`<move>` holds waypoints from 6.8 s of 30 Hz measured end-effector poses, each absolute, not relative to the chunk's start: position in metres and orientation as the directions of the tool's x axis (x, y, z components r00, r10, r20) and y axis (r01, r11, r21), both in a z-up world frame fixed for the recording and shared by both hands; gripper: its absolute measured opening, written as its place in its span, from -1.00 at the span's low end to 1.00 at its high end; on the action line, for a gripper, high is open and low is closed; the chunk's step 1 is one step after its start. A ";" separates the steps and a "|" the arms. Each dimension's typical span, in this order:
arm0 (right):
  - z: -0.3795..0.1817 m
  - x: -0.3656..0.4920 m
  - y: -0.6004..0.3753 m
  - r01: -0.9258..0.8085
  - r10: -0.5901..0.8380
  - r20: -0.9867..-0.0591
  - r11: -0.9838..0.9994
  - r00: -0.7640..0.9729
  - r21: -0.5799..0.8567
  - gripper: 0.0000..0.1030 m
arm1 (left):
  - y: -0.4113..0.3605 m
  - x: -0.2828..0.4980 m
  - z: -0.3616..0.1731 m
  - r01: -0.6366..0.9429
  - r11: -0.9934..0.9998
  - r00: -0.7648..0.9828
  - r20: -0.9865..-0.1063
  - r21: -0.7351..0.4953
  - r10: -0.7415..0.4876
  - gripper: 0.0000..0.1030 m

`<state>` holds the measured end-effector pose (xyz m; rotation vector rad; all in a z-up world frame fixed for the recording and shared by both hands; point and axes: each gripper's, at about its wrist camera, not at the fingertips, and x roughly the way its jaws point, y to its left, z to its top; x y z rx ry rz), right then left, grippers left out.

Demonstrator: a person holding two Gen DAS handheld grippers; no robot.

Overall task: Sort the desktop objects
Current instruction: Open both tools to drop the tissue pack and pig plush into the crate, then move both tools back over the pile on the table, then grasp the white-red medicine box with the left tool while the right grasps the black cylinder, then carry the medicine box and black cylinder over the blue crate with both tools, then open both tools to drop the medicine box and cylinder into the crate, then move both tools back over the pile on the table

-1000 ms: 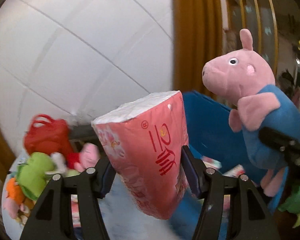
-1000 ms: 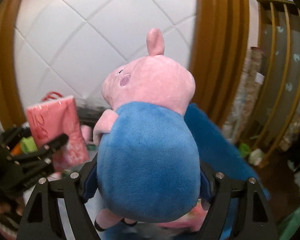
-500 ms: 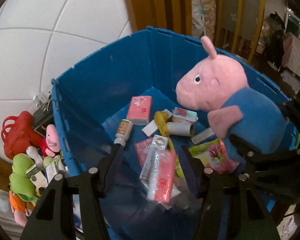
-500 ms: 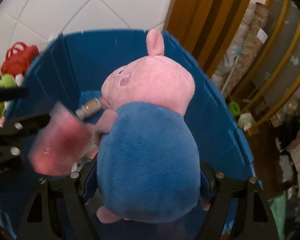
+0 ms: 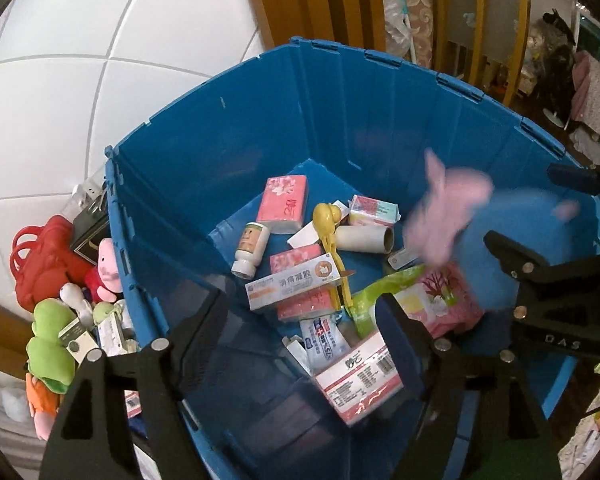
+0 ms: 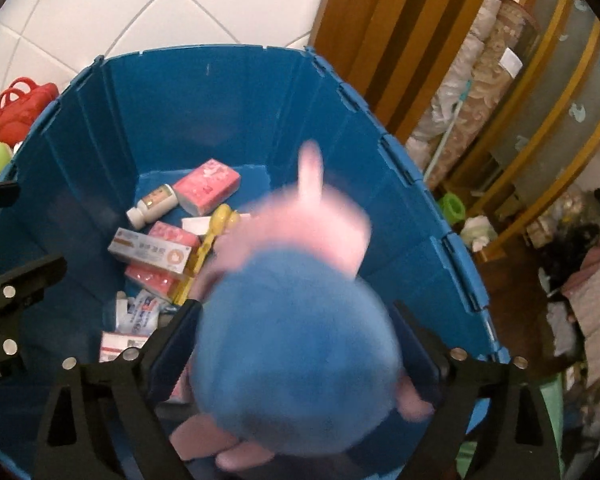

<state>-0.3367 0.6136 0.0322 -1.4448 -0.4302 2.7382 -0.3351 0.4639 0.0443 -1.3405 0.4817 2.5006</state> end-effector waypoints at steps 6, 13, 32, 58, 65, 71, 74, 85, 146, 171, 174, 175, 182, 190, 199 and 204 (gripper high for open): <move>0.047 -0.318 0.607 0.115 0.149 -0.778 -0.955 -0.611 -0.273 0.94 | 0.455 -0.321 0.052 -0.372 -0.917 -0.560 -0.823 0.144 0.098 0.48; 0.069 -0.294 0.590 0.149 0.085 -0.743 -0.958 -0.664 -0.243 0.99 | 0.433 -0.295 0.075 -0.325 -0.937 -0.636 -0.763 0.131 0.114 0.53; 0.090 -0.248 0.451 0.432 -0.305 -0.605 -0.899 -0.736 -0.073 1.00 | 0.224 -0.221 0.059 0.101 -0.995 -0.776 -0.624 0.016 -0.089 0.55; -0.102 -0.315 0.202 0.505 -0.318 -0.851 -0.860 -0.418 0.073 1.00 | -0.101 -0.244 -0.183 0.468 -0.883 -0.386 -0.898 0.008 -0.213 0.55; -0.148 -0.327 0.186 0.560 -0.290 -0.908 -0.825 -0.304 0.076 0.70 | -0.094 -0.290 -0.246 0.454 -0.891 -0.319 -0.935 -0.008 -0.154 0.13; -0.178 -0.325 0.175 0.594 -0.258 -0.941 -0.801 -0.219 0.081 0.56 | -0.090 -0.310 -0.265 0.425 -0.905 -0.329 -0.936 -0.031 -0.122 0.07; -0.184 -0.317 0.161 0.623 -0.266 -0.945 -0.776 -0.189 0.094 0.47 | -0.085 -0.306 -0.266 0.388 -0.922 -0.322 -0.939 -0.013 -0.122 -0.47; -0.210 -0.272 0.089 0.723 -0.317 -0.947 -0.665 -0.046 0.187 0.11 | -0.083 -0.232 -0.221 0.321 -0.946 -0.331 -0.940 -0.031 -0.082 -0.47; 0.142 -0.308 0.453 0.224 -0.133 -0.652 -0.973 -0.746 -0.058 -0.31 | 0.309 -0.322 0.117 -0.385 -0.923 -0.729 -0.603 -0.029 0.323 -0.47; -0.011 -0.414 0.621 0.309 -0.047 -0.959 -0.950 -0.281 -0.044 -0.30 | 0.497 -0.399 -0.015 -0.380 -0.924 -0.270 -0.960 0.036 0.074 -0.46; -0.009 -0.418 0.623 0.308 -0.040 -0.960 -0.950 -0.277 -0.049 -0.30 | 0.496 -0.398 -0.014 -0.373 -0.926 -0.271 -0.961 0.051 0.056 -0.12; -0.008 -0.419 0.624 0.305 -0.037 -0.960 -0.951 -0.278 -0.052 -0.29 | 0.497 -0.398 -0.014 -0.374 -0.926 -0.276 -0.960 0.058 0.052 -0.06; 0.002 -0.420 0.634 0.260 0.002 -0.952 -0.962 -0.305 -0.086 0.34 | 0.497 -0.392 -0.007 -0.379 -0.923 -0.300 -0.953 0.074 0.047 0.11; 0.024 -0.412 0.626 0.251 -0.037 -0.937 -0.966 -0.348 -0.055 0.72 | 0.479 -0.381 0.015 -0.370 -0.926 -0.361 -0.930 0.080 0.064 0.26; 0.083 -0.387 0.572 0.324 -0.101 -0.879 -0.944 -0.466 -0.063 0.87 | 0.423 -0.358 0.069 -0.303 -0.950 -0.509 -0.855 0.074 0.095 0.31; 0.108 -0.374 0.527 0.374 -0.138 -0.853 -0.925 -0.504 -0.071 0.90 | 0.373 -0.345 0.089 -0.250 -0.966 -0.572 -0.815 0.068 0.091 0.38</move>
